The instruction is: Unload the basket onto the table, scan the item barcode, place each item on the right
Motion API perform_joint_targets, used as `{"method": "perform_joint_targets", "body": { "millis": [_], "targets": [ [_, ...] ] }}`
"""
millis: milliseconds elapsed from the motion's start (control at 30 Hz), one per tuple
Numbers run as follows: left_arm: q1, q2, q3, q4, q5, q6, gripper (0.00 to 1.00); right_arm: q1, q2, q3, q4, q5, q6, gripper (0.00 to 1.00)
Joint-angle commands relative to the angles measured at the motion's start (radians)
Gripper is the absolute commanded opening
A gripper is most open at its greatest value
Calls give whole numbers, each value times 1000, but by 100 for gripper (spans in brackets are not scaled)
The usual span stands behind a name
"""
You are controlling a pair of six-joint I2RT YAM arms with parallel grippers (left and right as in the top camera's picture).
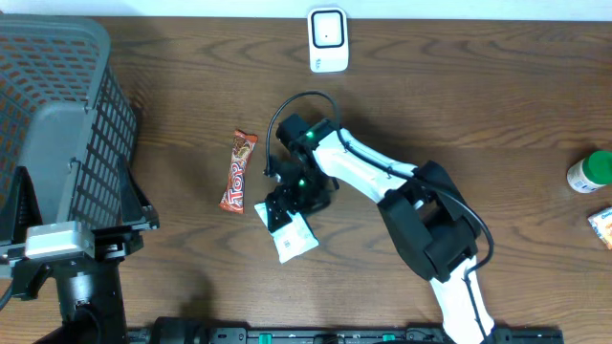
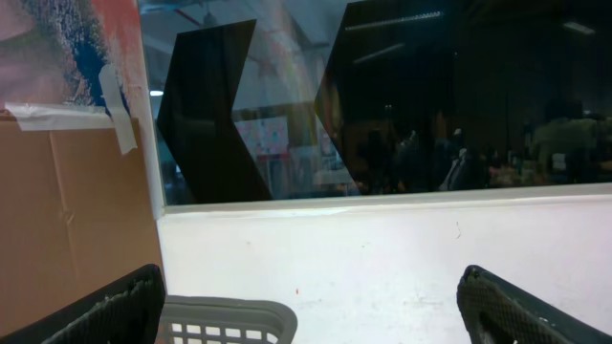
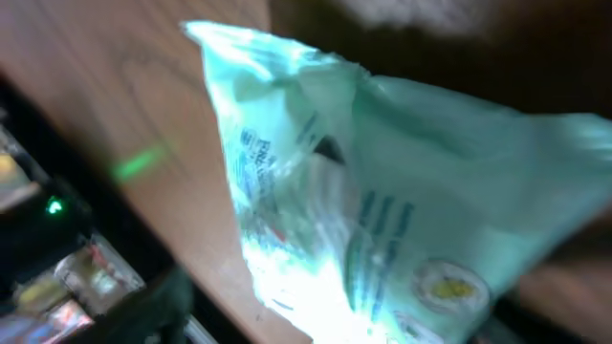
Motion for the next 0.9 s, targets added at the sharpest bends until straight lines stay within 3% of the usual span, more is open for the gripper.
{"method": "perform_joint_targets", "body": {
  "millis": [0, 67, 167, 500, 867],
  "targets": [
    [4, -13, -7, 6, 6, -6, 98, 8, 154, -65, -9, 83, -31, 61],
    [4, -13, -7, 6, 6, -6, 98, 8, 163, -65, -11, 76, -45, 44],
    [4, -13, -7, 6, 6, -6, 98, 8, 160, -64, -8, 76, -57, 1],
    [4, -13, -7, 6, 5, -5, 98, 3, 117, -2, -19, 54, -92, 1],
    [4, -13, -7, -2, 5, -5, 98, 6, -90, 8, 118, -225, -145, 2]
  ]
}}
